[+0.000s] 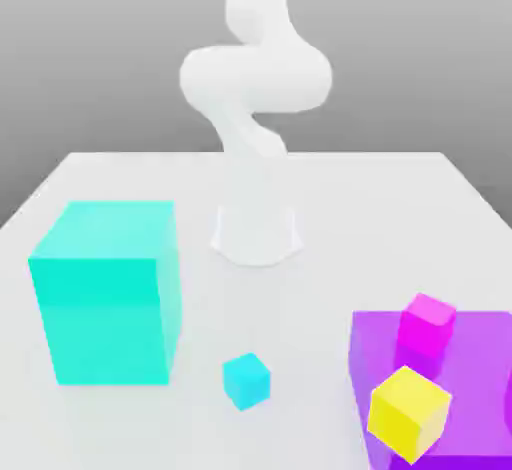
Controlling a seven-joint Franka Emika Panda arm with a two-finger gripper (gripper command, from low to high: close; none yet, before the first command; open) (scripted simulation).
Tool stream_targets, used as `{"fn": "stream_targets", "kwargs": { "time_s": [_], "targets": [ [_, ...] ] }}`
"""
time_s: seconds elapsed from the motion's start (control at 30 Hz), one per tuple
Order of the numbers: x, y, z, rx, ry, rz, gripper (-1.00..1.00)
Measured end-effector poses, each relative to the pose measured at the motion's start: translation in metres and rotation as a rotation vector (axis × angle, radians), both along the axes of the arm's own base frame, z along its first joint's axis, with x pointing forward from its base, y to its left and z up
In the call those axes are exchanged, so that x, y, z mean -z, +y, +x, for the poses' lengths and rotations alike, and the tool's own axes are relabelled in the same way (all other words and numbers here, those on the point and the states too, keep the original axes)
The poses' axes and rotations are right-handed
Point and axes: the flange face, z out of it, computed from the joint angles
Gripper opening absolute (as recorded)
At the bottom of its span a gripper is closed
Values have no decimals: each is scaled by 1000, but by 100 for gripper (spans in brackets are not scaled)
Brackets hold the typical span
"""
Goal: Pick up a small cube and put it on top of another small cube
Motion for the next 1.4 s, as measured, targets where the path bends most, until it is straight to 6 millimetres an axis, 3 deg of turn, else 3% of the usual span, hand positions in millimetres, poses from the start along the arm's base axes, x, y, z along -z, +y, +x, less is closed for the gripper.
{"fn": "stream_targets", "kwargs": {
  "time_s": [0.17,0.33,0.47,0.6,0.67,0.73,0.9,0.93,1.17,1.4],
  "targets": [
    [121,-3,53,-111,177,-61,0],
    [239,-4,68,-222,342,-111,0],
    [330,-5,58,-314,472,-146,0],
    [413,-7,30,-410,602,-175,0],
    [451,-9,9,-459,667,-188,0],
    [476,-10,1,-480,693,-194,0],
    [526,-10,-2,-486,702,-196,0],
    [533,-10,-2,-486,702,-196,-100],
    [533,-10,-2,-486,703,-195,-100],
    [474,-7,1,-482,703,-193,-100]
  ]
}}
